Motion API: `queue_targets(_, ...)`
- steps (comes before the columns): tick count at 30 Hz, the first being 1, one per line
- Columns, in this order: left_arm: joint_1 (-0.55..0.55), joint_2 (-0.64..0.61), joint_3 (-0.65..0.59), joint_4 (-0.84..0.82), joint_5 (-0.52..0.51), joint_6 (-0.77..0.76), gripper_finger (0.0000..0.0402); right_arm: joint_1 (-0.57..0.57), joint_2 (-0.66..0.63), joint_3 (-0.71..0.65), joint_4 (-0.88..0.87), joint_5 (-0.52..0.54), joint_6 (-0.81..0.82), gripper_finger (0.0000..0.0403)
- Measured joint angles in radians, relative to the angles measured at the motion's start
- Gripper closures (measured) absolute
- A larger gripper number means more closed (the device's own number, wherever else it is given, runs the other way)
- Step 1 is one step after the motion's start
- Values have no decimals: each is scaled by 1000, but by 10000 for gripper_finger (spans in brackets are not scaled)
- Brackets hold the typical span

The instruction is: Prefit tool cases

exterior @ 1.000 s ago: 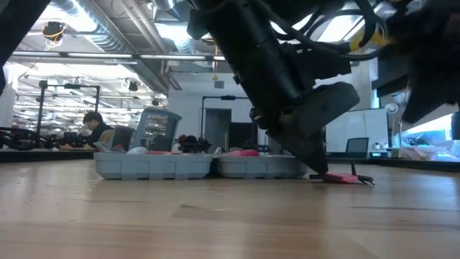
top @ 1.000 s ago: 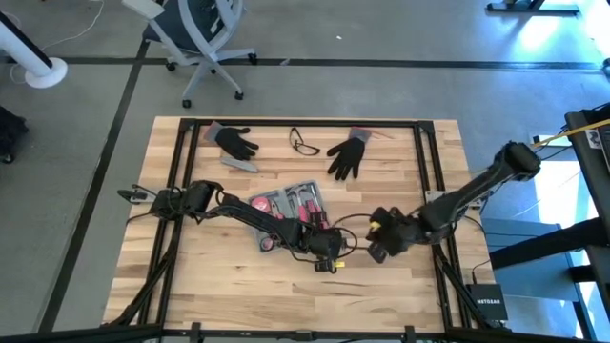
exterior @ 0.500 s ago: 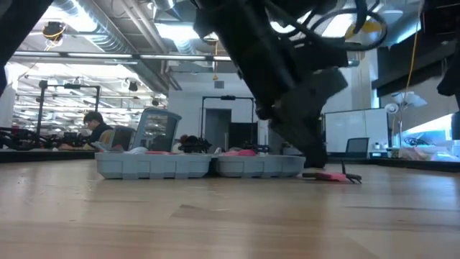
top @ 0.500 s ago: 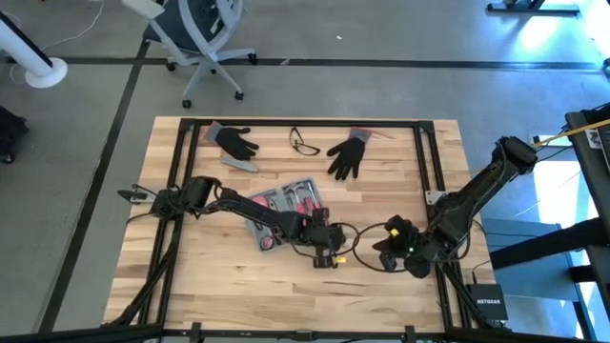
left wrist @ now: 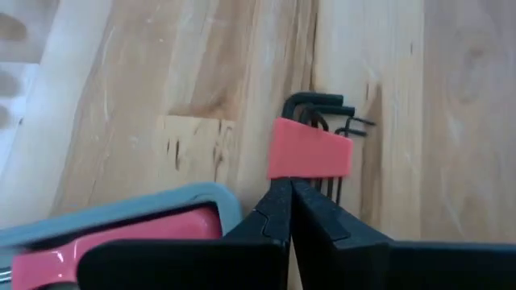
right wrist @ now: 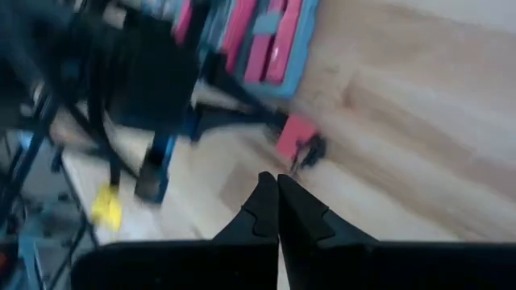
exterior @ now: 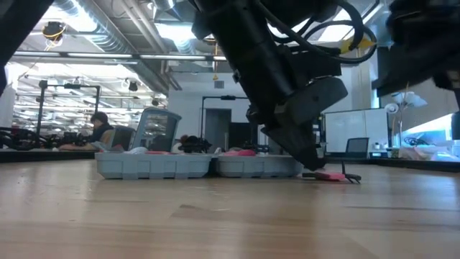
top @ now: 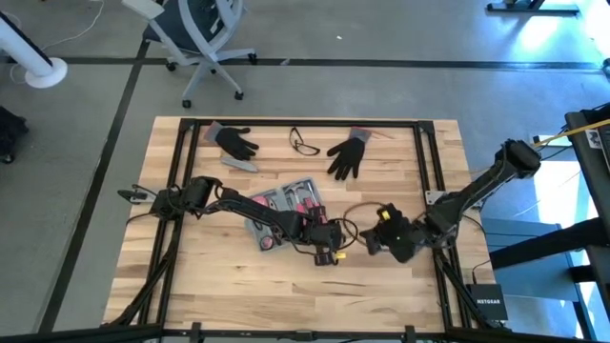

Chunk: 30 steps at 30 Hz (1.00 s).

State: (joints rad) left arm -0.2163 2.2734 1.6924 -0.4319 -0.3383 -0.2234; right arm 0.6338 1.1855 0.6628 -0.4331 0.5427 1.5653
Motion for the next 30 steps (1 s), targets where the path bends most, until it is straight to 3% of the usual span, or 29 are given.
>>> queue_targets(3,-3,0,0,-4,7,40,401,-114,30,0,52,-74,1,403)
queue_targets(7,-4,-4,0,-15,24,76,401,-261,118,0,151,-248,-38,403)
queue_targets(14,3,-16,-38,-49,134,139,401,-394,235,-6,269,-451,-88,403)
queue_targets(17,13,-75,-155,15,199,139,401,-411,239,-6,268,-496,-94,403)
queue_targets(22,41,-270,-448,165,218,66,401,-413,239,-6,248,-509,-106,403)
queue_targets(26,73,-449,-652,234,167,30,401,-413,239,-6,253,-510,-149,403)
queue_targets(30,107,-547,-749,239,144,20,401,-412,246,-6,256,-517,-167,403)
